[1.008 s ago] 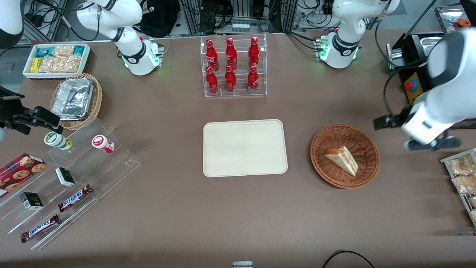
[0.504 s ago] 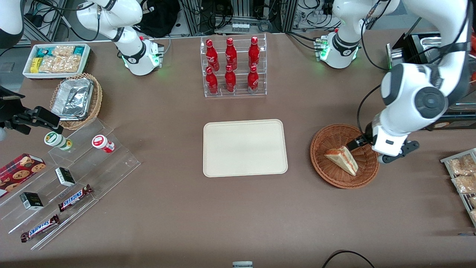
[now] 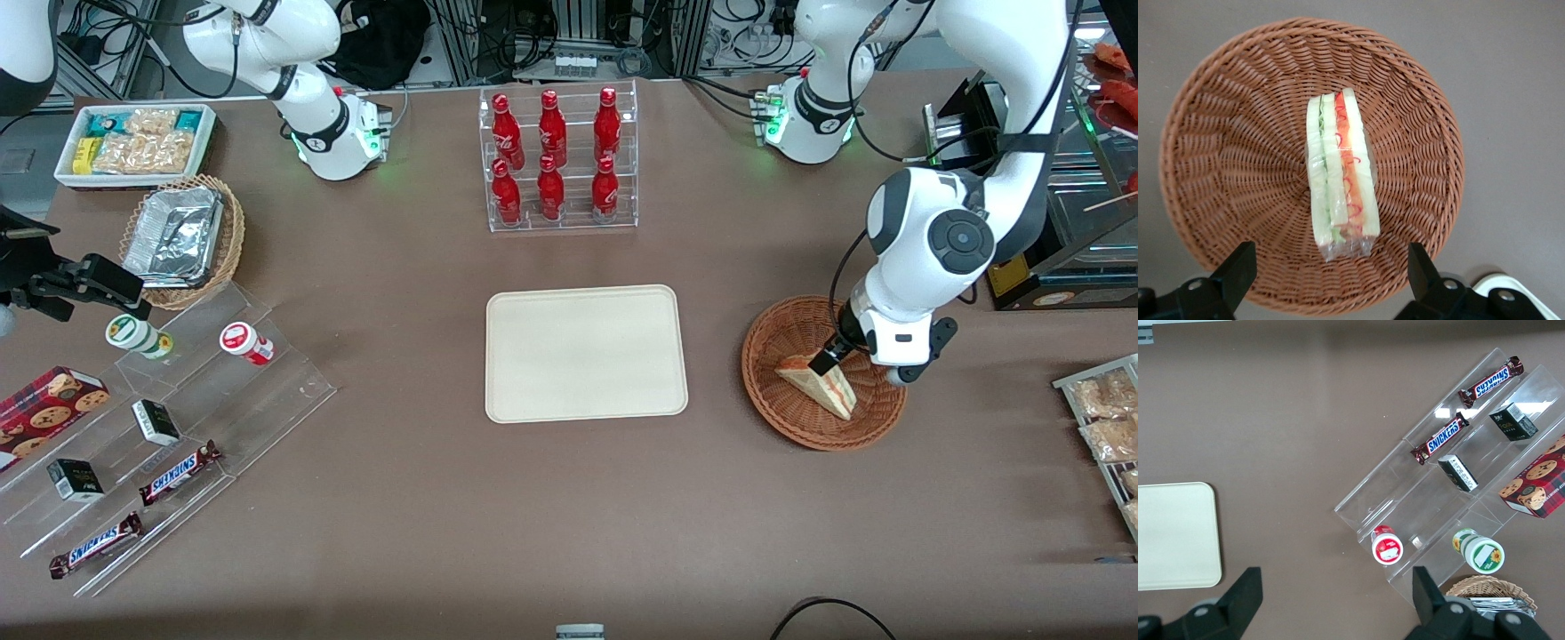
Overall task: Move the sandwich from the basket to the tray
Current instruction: 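Lower the left gripper and close it on the wrapped sandwich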
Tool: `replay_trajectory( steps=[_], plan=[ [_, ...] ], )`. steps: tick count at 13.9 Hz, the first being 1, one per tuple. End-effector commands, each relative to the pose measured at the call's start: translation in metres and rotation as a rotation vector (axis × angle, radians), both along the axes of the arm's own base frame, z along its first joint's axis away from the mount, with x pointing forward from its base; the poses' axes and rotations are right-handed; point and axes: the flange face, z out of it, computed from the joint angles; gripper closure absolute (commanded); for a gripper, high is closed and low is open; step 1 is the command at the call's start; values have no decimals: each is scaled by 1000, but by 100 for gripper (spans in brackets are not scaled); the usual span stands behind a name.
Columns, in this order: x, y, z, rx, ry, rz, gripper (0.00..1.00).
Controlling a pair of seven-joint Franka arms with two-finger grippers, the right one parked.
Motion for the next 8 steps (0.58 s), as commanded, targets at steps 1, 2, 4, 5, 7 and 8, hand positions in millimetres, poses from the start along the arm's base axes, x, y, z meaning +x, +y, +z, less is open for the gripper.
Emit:
replay_trajectory(
  steps=[1, 2, 4, 5, 7, 8],
  plan=[
    [2, -1, -24, -15, -27, 44, 0],
    [2, 0, -28, -17, -23, 46, 0],
    [4, 0, -42, -22, -14, 47, 0],
    [6, 0, -48, -30, -26, 48, 0],
    [7, -1, -58, -37, -28, 47, 1],
    [9, -2, -58, -38, -31, 47, 12]
  ],
)
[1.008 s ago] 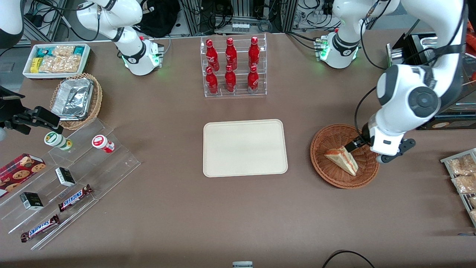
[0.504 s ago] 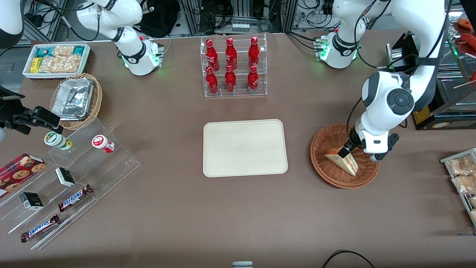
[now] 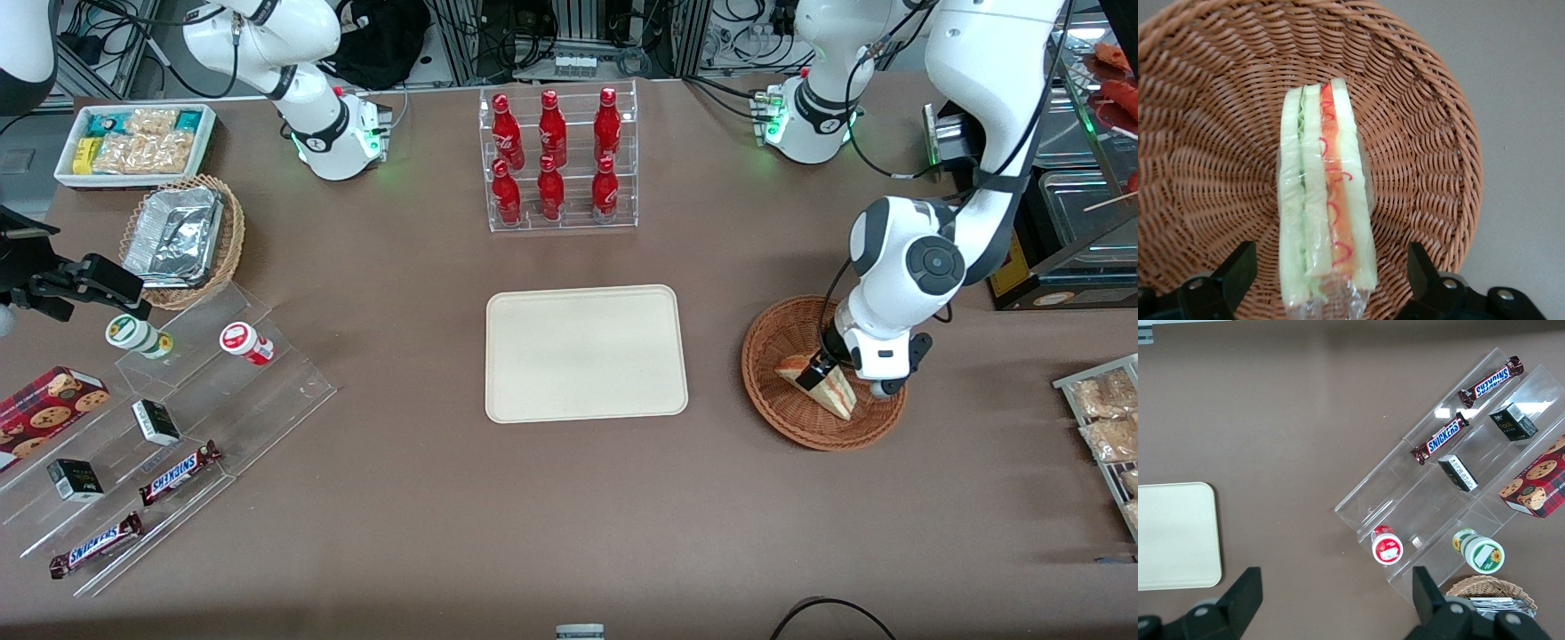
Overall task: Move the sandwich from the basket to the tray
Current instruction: 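Lower the left gripper and close it on the wrapped sandwich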
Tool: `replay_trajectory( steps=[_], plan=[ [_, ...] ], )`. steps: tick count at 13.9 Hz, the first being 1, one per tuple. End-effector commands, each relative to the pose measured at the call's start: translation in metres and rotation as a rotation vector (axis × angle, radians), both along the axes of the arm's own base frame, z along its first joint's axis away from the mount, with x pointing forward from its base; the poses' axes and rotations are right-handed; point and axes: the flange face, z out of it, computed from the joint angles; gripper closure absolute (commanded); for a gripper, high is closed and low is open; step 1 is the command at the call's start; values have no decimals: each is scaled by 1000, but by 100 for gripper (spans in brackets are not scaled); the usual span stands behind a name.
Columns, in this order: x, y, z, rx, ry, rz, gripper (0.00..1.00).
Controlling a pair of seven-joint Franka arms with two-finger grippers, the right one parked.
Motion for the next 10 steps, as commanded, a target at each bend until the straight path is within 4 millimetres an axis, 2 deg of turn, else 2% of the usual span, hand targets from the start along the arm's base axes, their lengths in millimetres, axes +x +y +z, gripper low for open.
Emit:
replay_trajectory(
  steps=[1, 2, 3, 6, 8, 10],
  plan=[
    [5, 1, -2, -2, -20, 19, 43],
    [6, 3, -1, -2, -22, 17, 67],
    [6, 3, -1, -1, -22, 14, 85],
    [9, 4, 10, 3, -36, 9, 90],
    [9, 2, 29, 12, -50, 2, 90],
    [10, -1, 57, 40, -18, -14, 90]
  ],
)
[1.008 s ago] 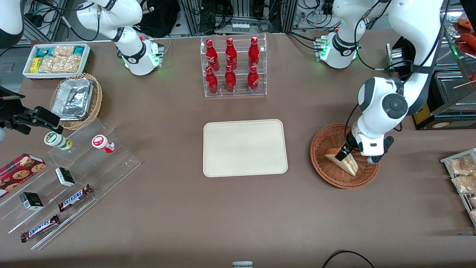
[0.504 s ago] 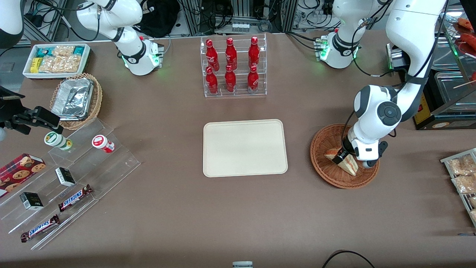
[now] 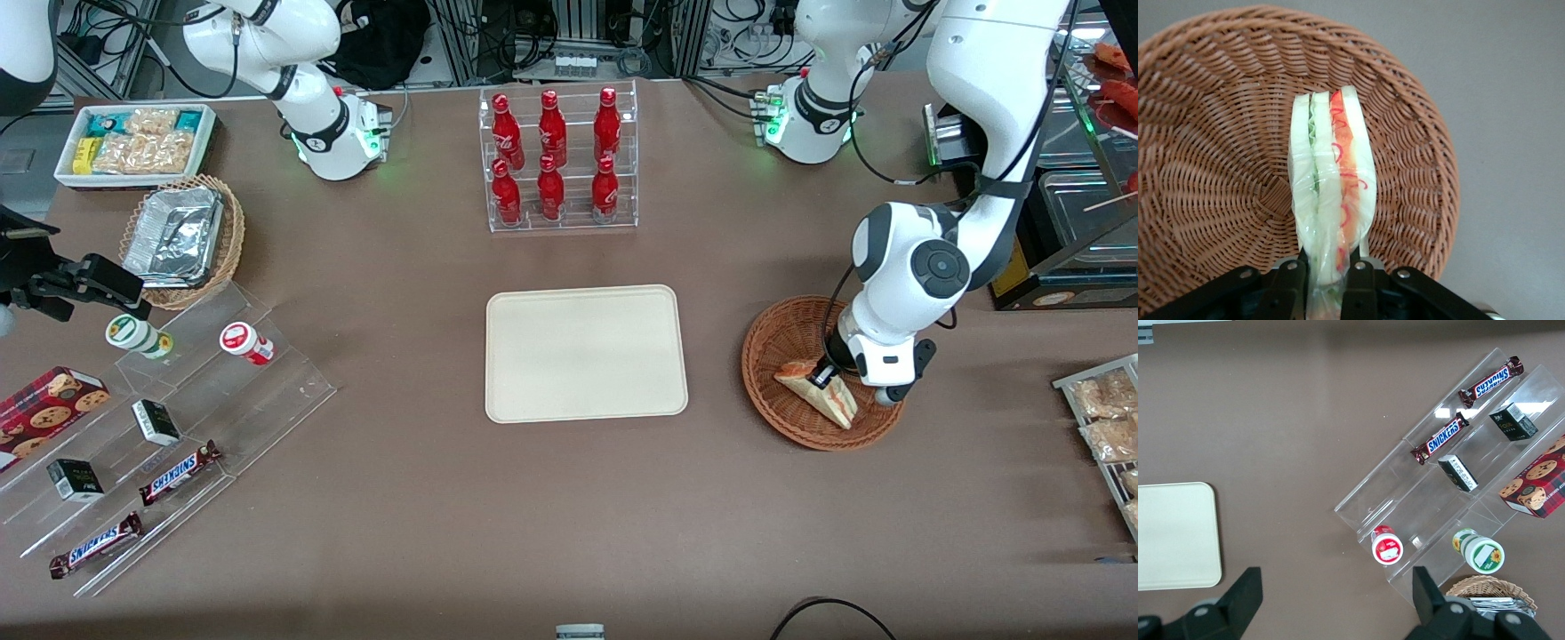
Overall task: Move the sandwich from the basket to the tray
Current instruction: 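Lower the left gripper and close it on the wrapped sandwich, then lift the sandwich and carry it over the cream tray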
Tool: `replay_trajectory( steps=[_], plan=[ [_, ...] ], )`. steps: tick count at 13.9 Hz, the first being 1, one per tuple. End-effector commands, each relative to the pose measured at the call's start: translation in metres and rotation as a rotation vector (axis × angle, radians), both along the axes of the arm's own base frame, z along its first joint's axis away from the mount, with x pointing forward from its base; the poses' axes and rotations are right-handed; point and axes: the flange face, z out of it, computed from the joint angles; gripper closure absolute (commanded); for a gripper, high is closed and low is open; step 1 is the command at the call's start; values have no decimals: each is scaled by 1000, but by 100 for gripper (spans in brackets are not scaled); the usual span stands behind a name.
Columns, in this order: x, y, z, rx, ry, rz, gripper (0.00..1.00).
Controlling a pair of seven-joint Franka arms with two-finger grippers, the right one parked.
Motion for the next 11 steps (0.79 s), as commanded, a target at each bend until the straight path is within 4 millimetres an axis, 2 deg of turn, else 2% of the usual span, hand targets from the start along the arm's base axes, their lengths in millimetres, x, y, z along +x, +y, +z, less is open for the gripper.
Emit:
replay_trajectory(
  steps=[1, 2, 4, 6, 8, 11],
  plan=[
    [4, -5, 56, 66, 37, -33, 90],
    [8, -11, 75, 91, 73, -51, 90],
    [14, -42, 115, 124, 134, -107, 90],
    [13, -78, 140, 135, 164, -162, 90],
    [0, -128, 146, 138, 161, -248, 90],
    [-23, -213, 132, 132, 158, -399, 91]
  ],
)
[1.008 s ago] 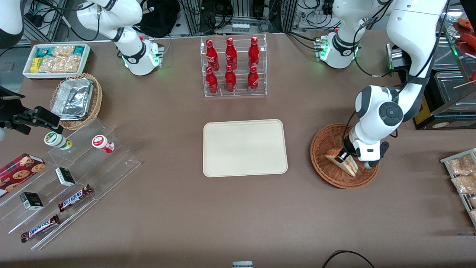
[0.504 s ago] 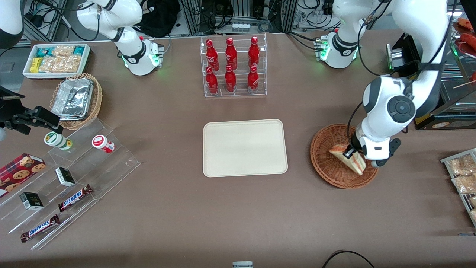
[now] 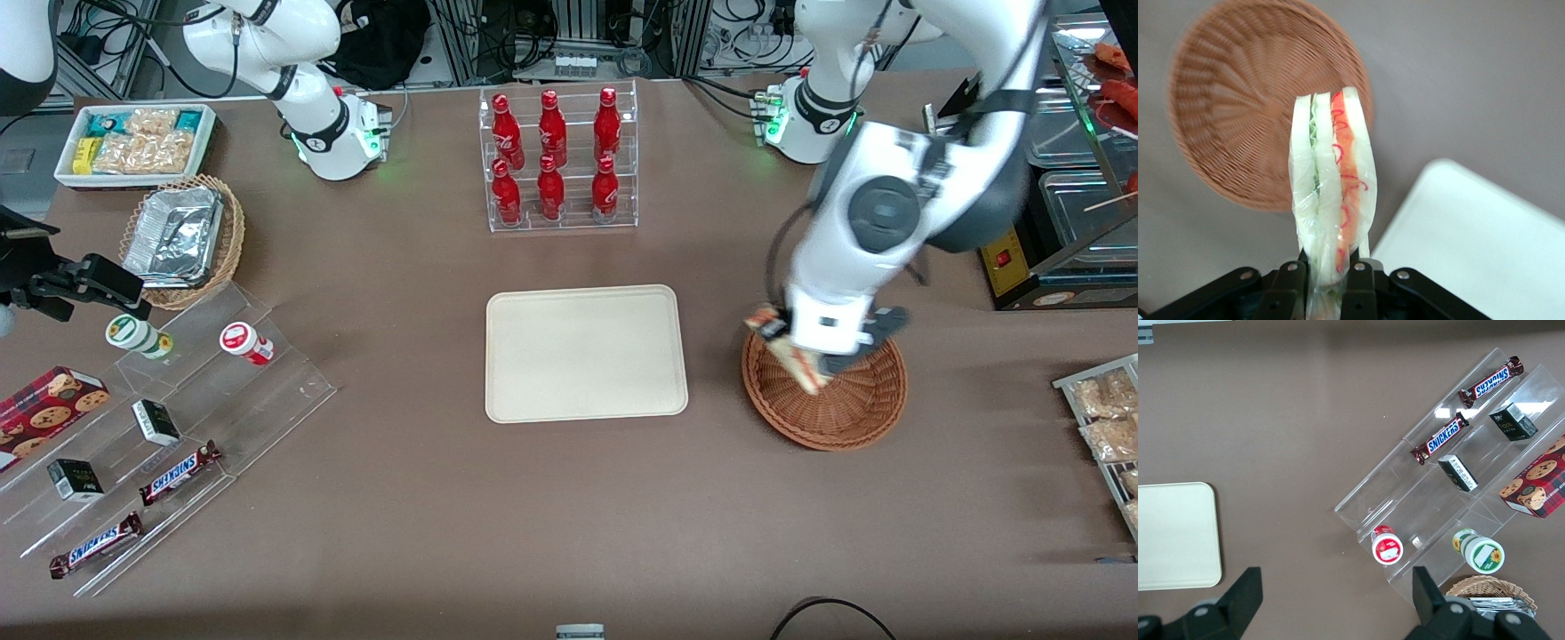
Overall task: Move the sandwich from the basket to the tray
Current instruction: 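Lift the sandwich and carry it over the cream tray, then lower the sandwich onto the tray and open the left gripper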
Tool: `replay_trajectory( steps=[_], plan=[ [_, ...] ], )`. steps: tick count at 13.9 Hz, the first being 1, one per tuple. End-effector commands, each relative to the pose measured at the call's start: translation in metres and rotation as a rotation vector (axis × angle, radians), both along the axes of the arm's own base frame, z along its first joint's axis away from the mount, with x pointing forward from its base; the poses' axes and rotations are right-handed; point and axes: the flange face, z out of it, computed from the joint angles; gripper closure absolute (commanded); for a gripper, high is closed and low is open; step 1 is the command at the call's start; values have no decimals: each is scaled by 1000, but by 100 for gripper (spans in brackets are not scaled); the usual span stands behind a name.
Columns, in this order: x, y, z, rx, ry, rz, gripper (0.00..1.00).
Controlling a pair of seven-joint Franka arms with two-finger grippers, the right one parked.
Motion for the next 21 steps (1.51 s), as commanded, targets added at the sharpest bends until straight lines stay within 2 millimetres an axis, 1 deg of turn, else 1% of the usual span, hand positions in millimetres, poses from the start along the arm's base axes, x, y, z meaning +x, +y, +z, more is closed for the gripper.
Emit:
replay_trajectory(
  steps=[1, 2, 3, 4, 5, 6, 7, 9, 11, 13, 15, 18, 21],
  plan=[
    [-6, -74, -21, -10, 23, -157, 90],
    [-12, -99, -36, -15, 43, -223, 90],
    [-17, -119, -49, -21, 55, -259, 90],
    [-21, -140, -58, -40, 45, -286, 90],
    [-24, -154, -65, -62, 23, -303, 90],
    [-32, -172, -77, -79, 11, -329, 90],
    [-39, -185, -89, -86, 14, -347, 89],
    [-48, -200, -110, -94, 17, -375, 90],
    [-56, -214, -123, -107, 12, -396, 90],
    [-65, -232, -137, -137, -18, -426, 90],
    [-75, -243, -148, -146, -24, -446, 89],
    [-78, -245, -164, -147, -15, -450, 89],
    [-79, -246, -171, -144, -8, -456, 89]
  ],
)
